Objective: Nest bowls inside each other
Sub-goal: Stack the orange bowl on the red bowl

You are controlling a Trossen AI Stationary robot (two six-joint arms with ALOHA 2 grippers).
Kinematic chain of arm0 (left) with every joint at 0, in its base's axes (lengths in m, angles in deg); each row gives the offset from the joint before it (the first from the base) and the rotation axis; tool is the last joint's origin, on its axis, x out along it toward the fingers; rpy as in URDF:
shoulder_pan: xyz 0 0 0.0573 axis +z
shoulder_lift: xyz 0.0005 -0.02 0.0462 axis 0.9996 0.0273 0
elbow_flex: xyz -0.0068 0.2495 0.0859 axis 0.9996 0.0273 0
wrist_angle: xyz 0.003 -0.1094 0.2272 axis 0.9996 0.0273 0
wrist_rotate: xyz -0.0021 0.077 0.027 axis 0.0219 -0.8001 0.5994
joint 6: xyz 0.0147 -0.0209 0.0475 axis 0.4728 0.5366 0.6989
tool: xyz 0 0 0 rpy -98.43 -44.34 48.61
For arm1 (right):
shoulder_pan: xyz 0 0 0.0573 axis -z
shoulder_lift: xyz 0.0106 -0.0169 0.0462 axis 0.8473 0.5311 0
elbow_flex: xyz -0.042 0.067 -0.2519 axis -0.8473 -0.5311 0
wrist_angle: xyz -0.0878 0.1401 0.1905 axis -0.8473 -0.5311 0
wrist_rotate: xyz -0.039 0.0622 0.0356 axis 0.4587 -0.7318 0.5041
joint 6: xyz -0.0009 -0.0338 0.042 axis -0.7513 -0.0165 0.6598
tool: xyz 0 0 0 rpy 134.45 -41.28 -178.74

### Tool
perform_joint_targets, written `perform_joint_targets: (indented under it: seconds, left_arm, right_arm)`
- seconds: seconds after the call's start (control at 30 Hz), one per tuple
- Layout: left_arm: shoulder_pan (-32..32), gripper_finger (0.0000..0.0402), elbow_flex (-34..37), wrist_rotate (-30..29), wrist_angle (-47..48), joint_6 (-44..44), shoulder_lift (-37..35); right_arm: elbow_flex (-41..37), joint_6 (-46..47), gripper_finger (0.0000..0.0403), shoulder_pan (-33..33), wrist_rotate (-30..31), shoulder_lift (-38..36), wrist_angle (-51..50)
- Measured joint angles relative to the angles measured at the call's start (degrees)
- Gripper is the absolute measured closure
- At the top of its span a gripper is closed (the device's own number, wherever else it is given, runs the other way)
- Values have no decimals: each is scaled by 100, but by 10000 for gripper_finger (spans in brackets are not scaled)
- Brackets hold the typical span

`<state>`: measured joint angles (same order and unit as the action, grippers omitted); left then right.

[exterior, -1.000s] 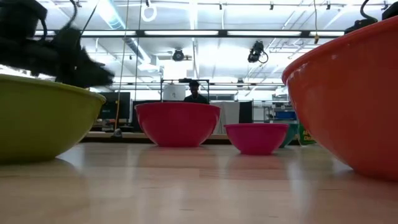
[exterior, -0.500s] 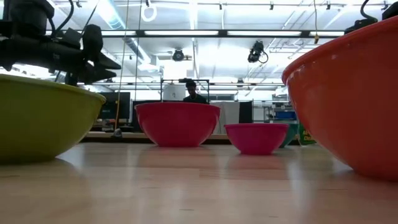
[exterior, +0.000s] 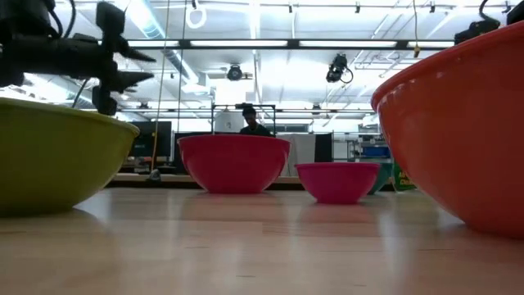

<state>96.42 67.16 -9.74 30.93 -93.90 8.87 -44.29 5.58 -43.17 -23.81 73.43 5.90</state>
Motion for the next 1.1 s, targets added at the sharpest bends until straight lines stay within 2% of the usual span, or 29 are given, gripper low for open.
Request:
perform_joint_targets:
  seconds: [0.1,0.13,0.23,0.3,0.37,0.47,0.53,0.57,0.67,0.77,0.93,1.0,1.1]
  left_arm:
    - [-12,260,0,17,-338,-388,0]
    - [-17,260,0,18,-385,-460,0]
    - [-2,260,0,-20,-383,-803,0]
    - [-1,260,-27,-81,-400,-1076,57]
    - [0,260,-187,-86,-403,-1093,133]
    - [0,260,-616,-41,-394,-797,414]
    - [0,260,-1000,-36,-361,-386,698]
    - [0,260,-1208,-36,-305,-160,868]
    - [0,260,-1854,-32,-69,570,1392]
    - [0,260,-2470,84,355,884,1838]
    - [65,260,-3307,1203,1711,898,2280]
    - [81,260,-3595,1589,2294,907,2379]
    - [85,260,-3970,1828,3256,913,2433]
  right_arm:
    - [-1,439,300,-1,57,2,915]
    - [0,836,300,4,231,0,1332]
    - [7,2216,300,74,1274,-4,2065]
    - [5,3159,300,124,1432,8,2125]
    - [28,3728,300,162,709,113,2067]
    - [193,4013,300,135,-922,492,2092]
    - [415,4055,300,59,-1516,822,2119]
    - [531,3992,300,19,-1617,1001,2113]
    - [914,3641,300,-48,-1487,1606,2101]
    - [1424,3327,300,-49,-1305,2336,2090]
    - [2719,2360,300,-161,-1867,3747,2003]
    - [3387,1920,300,-251,-2109,4303,1543]
    - [4512,1457,300,-406,-2247,5096,-163]
